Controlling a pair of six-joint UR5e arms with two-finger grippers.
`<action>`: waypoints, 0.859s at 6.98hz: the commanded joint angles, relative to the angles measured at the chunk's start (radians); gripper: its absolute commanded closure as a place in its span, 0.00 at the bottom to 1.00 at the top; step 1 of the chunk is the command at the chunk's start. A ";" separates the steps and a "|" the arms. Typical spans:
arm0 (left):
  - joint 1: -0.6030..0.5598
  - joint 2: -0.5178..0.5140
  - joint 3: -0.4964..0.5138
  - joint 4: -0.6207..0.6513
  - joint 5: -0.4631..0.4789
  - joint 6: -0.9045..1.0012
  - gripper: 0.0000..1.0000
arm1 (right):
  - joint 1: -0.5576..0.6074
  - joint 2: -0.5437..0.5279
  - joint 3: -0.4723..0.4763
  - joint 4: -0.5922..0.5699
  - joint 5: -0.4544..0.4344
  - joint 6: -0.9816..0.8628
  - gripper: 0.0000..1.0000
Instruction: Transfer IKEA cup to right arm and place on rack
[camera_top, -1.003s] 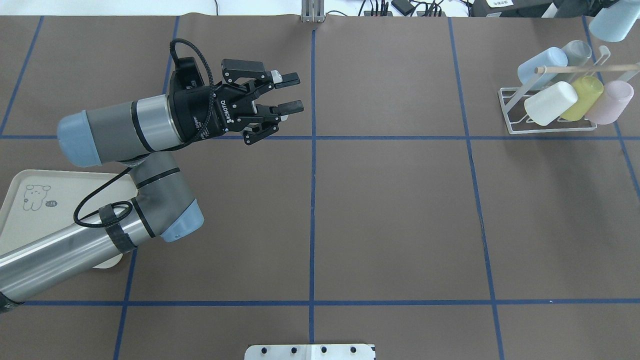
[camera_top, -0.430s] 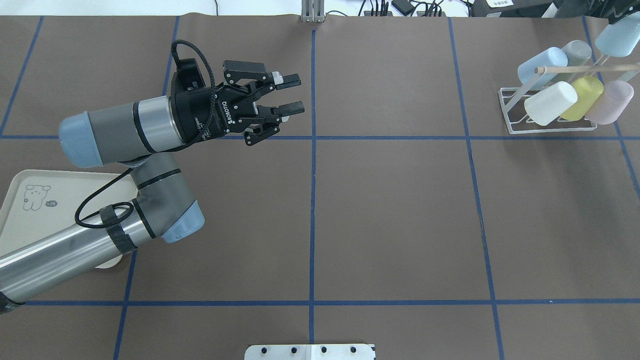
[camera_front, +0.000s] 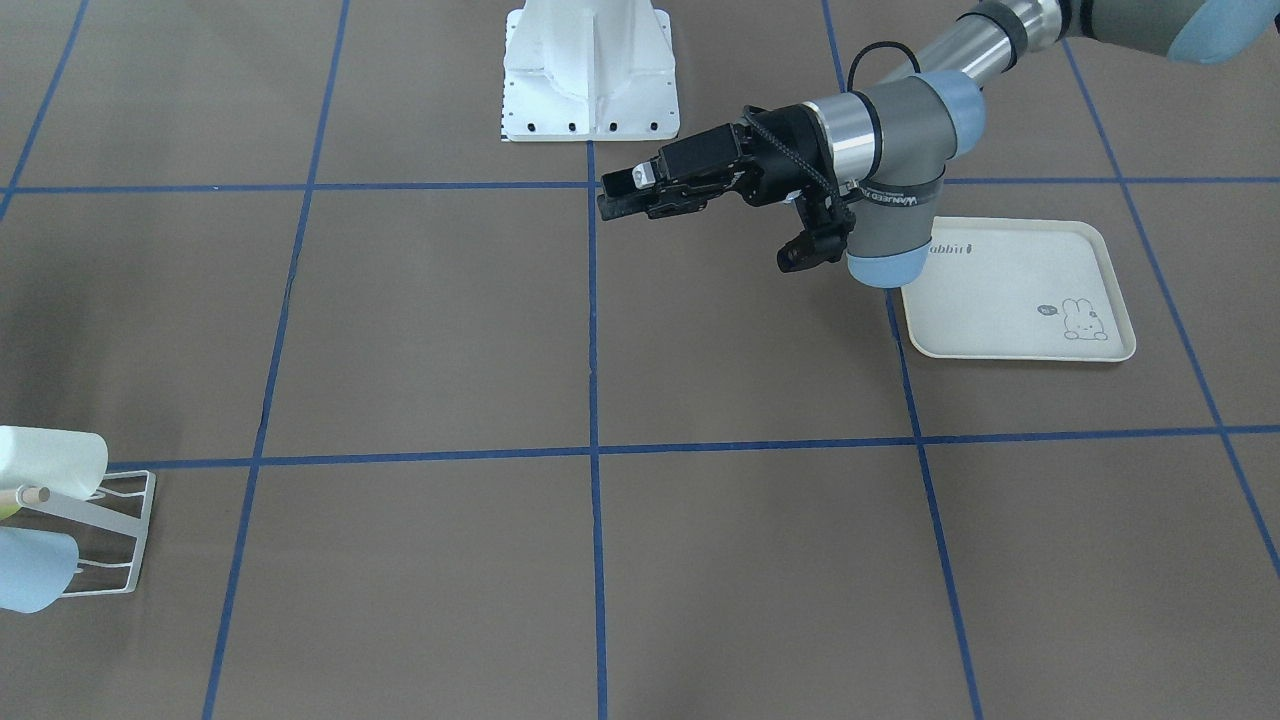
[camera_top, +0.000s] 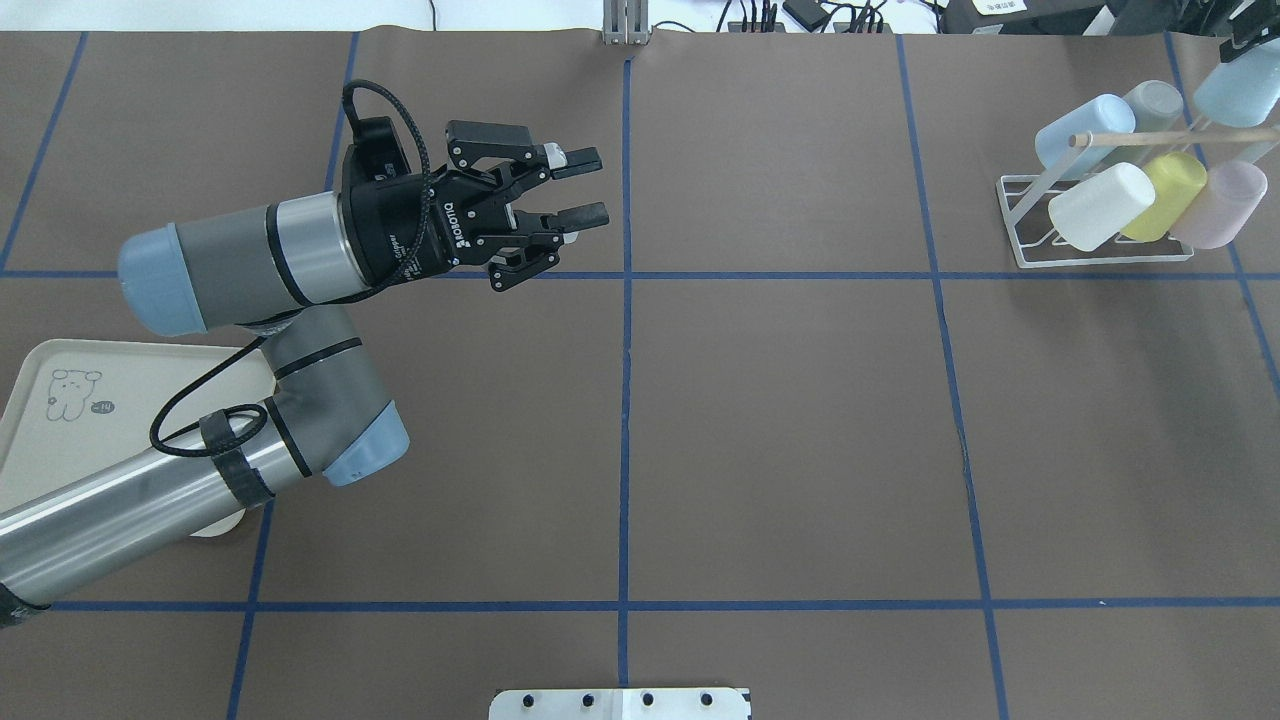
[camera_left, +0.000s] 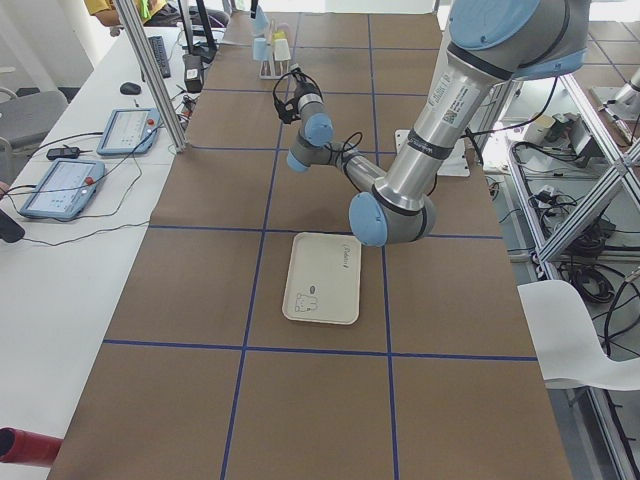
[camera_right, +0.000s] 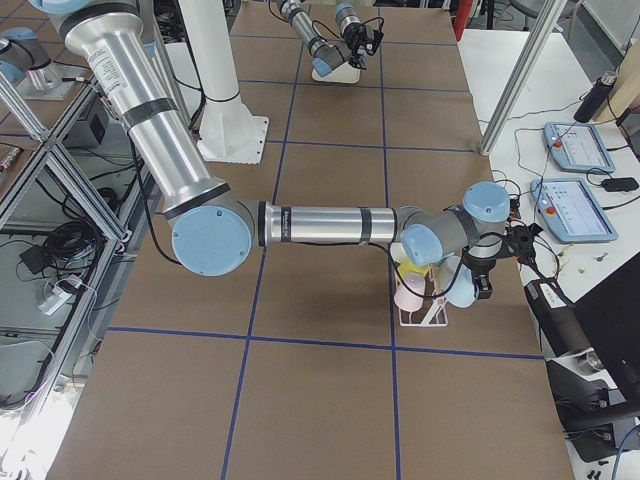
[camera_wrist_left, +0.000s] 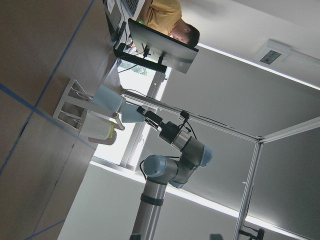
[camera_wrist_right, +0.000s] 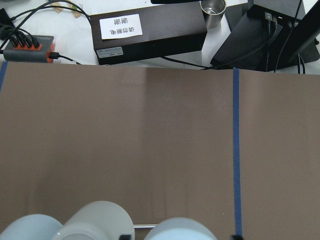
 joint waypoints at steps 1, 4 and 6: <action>0.000 -0.001 0.007 0.000 0.002 0.000 0.46 | -0.013 -0.005 0.000 0.003 0.000 0.000 1.00; 0.000 -0.001 0.007 0.000 0.002 0.000 0.46 | -0.063 -0.016 0.000 0.004 -0.058 0.008 0.00; -0.008 -0.001 0.007 0.000 -0.001 0.014 0.46 | -0.052 0.005 0.053 -0.011 -0.040 0.008 0.00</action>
